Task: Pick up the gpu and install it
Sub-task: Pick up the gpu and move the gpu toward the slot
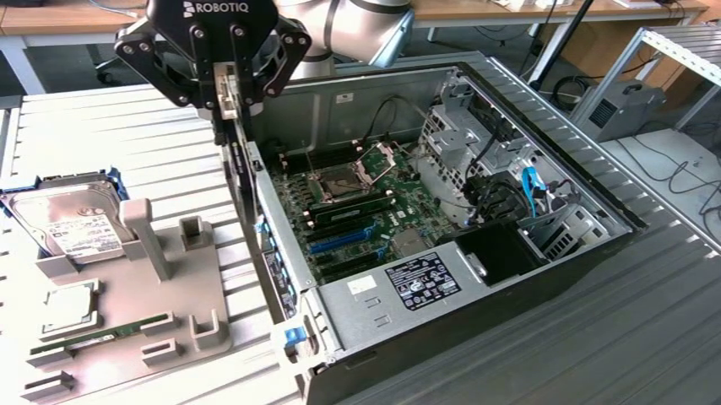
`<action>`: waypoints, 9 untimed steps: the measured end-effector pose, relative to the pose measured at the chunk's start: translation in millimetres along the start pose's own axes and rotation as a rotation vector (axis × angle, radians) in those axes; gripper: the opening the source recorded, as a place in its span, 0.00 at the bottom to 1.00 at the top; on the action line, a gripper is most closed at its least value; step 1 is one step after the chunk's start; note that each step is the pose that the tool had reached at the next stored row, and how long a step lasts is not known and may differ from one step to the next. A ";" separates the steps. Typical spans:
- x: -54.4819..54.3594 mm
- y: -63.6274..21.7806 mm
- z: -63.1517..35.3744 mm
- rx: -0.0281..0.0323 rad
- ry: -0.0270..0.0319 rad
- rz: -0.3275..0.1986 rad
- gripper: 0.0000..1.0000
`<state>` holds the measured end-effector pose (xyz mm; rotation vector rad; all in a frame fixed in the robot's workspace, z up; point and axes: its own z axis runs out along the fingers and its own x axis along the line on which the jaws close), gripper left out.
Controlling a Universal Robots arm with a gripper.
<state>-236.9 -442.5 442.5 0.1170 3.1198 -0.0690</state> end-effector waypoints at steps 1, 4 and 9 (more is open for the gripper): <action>-0.5 0.0 0.0 0.0007 0.0000 0.000 0.26; -1.9 0.2 0.1 0.0028 -0.0003 0.000 0.26; -4.3 0.3 0.1 0.0066 -0.0005 0.000 0.26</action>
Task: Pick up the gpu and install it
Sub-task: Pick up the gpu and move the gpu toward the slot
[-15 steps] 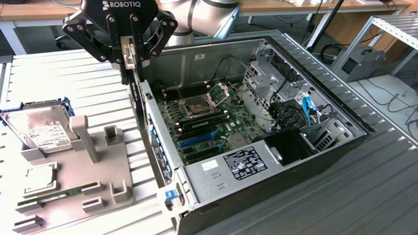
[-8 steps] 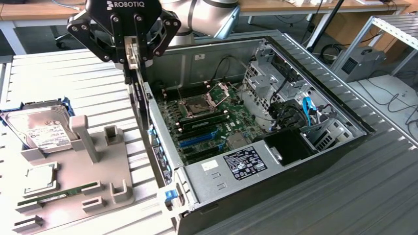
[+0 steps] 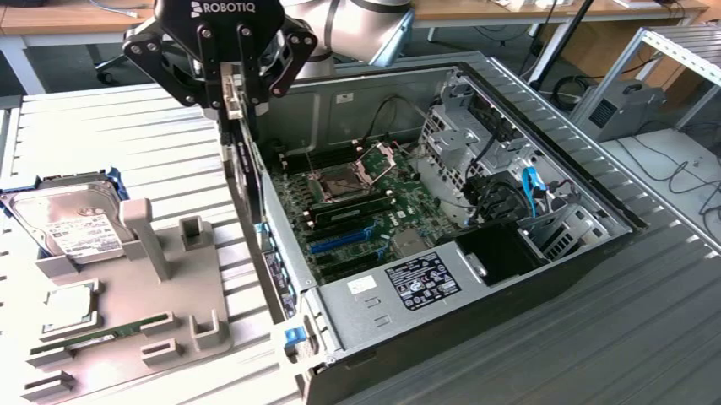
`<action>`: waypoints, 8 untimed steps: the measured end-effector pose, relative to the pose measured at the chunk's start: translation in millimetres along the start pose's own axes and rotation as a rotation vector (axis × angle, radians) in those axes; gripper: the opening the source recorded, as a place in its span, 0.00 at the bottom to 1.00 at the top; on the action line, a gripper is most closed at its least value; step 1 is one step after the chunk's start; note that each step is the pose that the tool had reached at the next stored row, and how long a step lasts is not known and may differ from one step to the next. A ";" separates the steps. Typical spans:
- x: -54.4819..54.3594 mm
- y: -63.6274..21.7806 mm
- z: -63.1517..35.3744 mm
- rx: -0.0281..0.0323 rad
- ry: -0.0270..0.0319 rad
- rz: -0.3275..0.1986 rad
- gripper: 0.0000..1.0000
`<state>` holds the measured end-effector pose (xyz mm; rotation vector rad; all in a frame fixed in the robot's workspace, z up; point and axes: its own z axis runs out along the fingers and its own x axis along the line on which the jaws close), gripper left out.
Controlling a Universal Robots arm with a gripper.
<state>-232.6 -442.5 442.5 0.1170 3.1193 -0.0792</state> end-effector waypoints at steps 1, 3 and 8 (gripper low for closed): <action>-0.4 0.0 0.0 0.0006 -0.0001 0.000 0.26; -1.2 0.1 0.0 0.0020 -0.0001 0.000 0.26; -3.5 0.3 0.1 0.0054 -0.0005 0.000 0.26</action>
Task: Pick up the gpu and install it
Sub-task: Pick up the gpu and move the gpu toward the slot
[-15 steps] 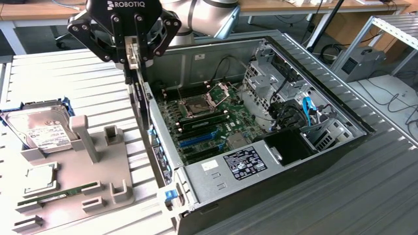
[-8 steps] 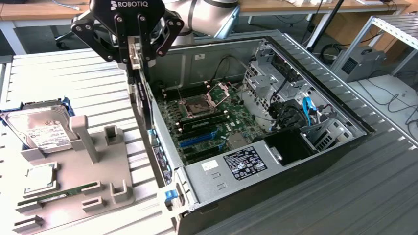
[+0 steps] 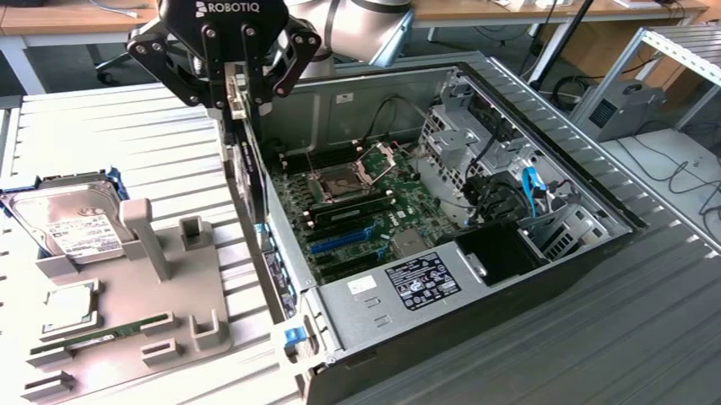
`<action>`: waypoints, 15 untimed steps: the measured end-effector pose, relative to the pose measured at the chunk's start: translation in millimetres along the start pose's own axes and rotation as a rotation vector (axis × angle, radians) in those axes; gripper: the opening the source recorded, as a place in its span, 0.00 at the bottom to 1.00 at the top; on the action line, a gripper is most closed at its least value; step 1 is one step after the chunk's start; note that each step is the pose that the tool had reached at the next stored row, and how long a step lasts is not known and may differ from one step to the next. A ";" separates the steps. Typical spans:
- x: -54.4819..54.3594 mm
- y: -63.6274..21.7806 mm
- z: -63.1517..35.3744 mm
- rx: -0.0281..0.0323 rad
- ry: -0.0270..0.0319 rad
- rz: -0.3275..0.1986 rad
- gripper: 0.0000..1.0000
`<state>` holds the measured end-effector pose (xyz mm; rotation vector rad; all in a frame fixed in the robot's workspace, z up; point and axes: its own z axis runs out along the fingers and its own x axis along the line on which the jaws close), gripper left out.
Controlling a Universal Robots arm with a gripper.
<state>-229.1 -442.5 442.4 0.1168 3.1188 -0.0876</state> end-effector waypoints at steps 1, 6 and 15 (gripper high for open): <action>-0.5 0.0 0.0 0.0007 0.0000 0.000 0.26; -4.1 0.3 0.1 0.0042 -0.0003 0.000 0.26; -9.5 0.7 0.2 0.0109 -0.0008 0.000 0.26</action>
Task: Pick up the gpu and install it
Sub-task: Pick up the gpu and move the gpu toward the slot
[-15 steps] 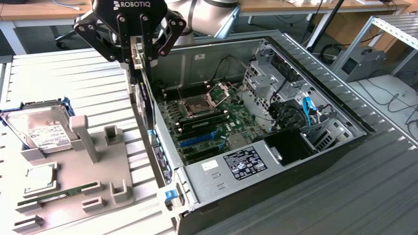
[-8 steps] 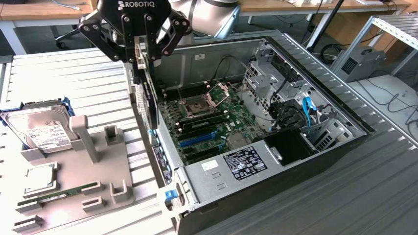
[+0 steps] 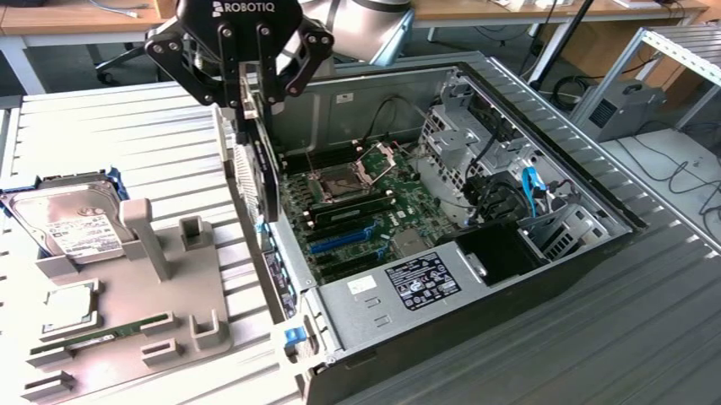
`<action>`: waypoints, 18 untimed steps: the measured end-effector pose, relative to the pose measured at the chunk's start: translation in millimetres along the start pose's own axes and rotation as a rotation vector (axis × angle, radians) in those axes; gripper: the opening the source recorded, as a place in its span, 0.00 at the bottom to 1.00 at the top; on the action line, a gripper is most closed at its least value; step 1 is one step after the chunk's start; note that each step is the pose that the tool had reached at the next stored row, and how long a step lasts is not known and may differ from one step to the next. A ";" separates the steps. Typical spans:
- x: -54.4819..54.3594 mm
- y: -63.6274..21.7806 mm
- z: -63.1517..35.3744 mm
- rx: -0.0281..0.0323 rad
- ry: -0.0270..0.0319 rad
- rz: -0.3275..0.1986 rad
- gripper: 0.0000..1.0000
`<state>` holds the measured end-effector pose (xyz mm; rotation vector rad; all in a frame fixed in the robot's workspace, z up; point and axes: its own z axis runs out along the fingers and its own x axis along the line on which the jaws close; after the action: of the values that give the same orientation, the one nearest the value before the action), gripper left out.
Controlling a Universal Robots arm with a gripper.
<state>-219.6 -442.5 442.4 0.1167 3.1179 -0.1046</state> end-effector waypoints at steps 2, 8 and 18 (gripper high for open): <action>-0.9 0.1 0.0 0.0013 -0.0001 0.000 0.26; -3.8 0.3 0.1 0.0055 -0.0004 0.000 0.26; -8.6 0.6 0.2 0.0125 -0.0010 0.000 0.26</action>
<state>-210.9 -442.5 442.3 0.1165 3.1167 -0.1240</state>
